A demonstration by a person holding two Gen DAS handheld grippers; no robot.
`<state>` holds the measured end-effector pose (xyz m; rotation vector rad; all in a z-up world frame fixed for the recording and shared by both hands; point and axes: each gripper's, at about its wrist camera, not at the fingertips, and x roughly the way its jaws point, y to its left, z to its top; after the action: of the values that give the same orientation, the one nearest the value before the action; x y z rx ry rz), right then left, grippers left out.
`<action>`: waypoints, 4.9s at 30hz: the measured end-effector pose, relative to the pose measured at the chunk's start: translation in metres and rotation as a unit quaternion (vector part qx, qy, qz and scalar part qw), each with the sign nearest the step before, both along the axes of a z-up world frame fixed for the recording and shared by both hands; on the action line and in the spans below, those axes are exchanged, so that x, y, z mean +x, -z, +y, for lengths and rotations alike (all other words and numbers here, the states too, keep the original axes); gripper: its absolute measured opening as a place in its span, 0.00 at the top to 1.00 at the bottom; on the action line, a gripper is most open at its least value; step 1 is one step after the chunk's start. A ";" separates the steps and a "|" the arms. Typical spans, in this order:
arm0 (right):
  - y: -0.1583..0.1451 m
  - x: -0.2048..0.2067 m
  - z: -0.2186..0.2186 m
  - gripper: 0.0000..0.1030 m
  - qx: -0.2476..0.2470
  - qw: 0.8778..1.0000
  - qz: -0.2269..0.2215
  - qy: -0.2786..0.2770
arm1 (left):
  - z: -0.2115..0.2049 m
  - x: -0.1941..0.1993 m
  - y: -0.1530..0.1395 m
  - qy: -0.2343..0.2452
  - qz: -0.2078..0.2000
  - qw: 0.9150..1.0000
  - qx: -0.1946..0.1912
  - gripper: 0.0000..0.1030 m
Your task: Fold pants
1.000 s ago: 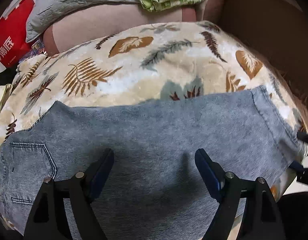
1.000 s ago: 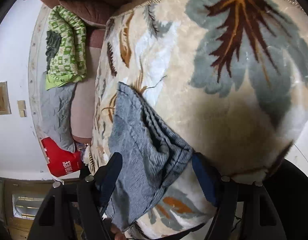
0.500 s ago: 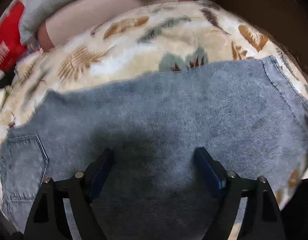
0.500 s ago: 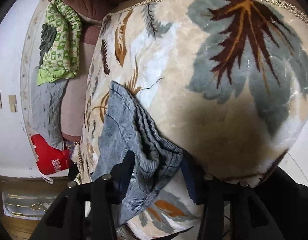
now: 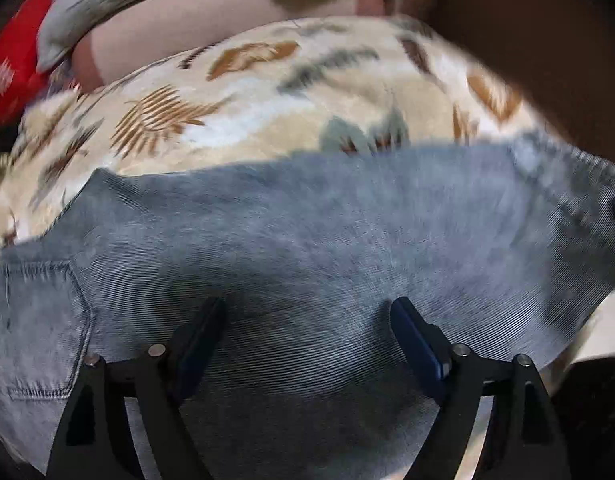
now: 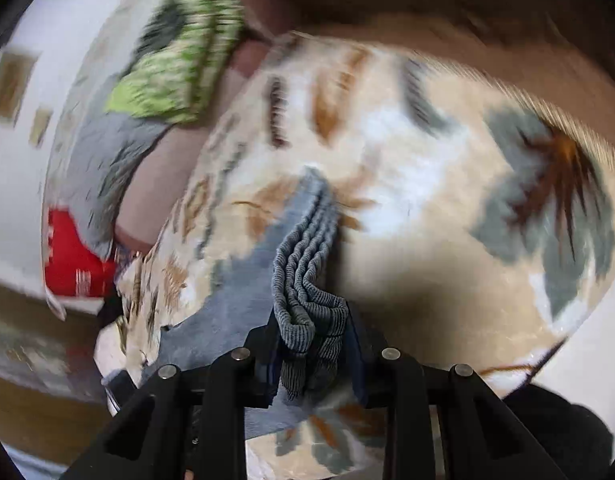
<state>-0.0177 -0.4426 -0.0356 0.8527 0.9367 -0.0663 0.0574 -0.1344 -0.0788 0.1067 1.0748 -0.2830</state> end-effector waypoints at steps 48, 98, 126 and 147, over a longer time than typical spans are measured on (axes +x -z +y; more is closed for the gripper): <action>0.056 0.168 0.160 0.24 0.207 0.957 -0.008 -0.203 | 0.097 -0.038 -0.004 -0.071 -0.025 0.997 0.018 0.17; 0.062 0.185 0.157 0.81 0.015 0.965 0.071 -0.251 | 0.097 -0.044 -0.001 -0.042 -0.041 0.998 -0.005 0.13; 0.048 0.039 0.165 0.59 0.129 0.964 0.022 -0.232 | 0.114 -0.044 -0.029 -0.091 -0.043 0.995 0.000 0.12; 0.062 0.178 0.168 0.52 -0.021 0.965 0.075 -0.251 | 0.092 -0.037 0.001 -0.057 -0.037 0.998 0.015 0.09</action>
<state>0.1599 -0.2745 -0.0978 0.5563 1.2675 0.2895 0.0208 -0.0427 -0.0798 0.0826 1.0073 -0.1583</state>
